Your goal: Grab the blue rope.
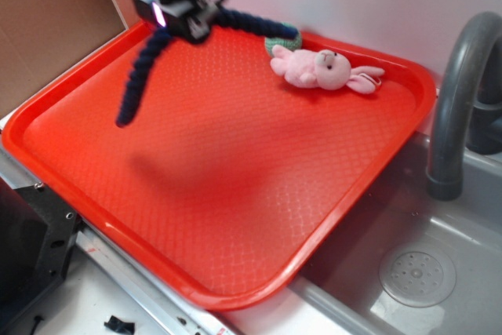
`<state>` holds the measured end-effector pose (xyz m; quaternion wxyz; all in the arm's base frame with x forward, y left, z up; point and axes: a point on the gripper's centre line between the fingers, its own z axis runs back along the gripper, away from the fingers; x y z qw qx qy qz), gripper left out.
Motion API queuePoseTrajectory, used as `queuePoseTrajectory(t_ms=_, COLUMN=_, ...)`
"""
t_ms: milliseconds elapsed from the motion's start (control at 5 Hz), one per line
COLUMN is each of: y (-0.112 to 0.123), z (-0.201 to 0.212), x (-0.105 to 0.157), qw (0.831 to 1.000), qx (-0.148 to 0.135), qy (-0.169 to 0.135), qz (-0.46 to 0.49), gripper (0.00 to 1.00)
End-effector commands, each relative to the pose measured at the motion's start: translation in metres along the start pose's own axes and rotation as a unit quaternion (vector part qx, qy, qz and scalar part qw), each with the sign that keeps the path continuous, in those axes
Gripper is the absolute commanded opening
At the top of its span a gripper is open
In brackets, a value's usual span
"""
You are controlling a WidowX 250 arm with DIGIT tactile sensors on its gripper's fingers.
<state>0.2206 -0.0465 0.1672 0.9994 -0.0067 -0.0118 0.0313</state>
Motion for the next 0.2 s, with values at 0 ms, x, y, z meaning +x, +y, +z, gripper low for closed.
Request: queuePoseTrajectory(t_ms=0, y=0.0124, z=0.0614, x=-0.033, qw=0.997, qx=-0.007, qy=-0.047, qz=0.055, gripper=0.0)
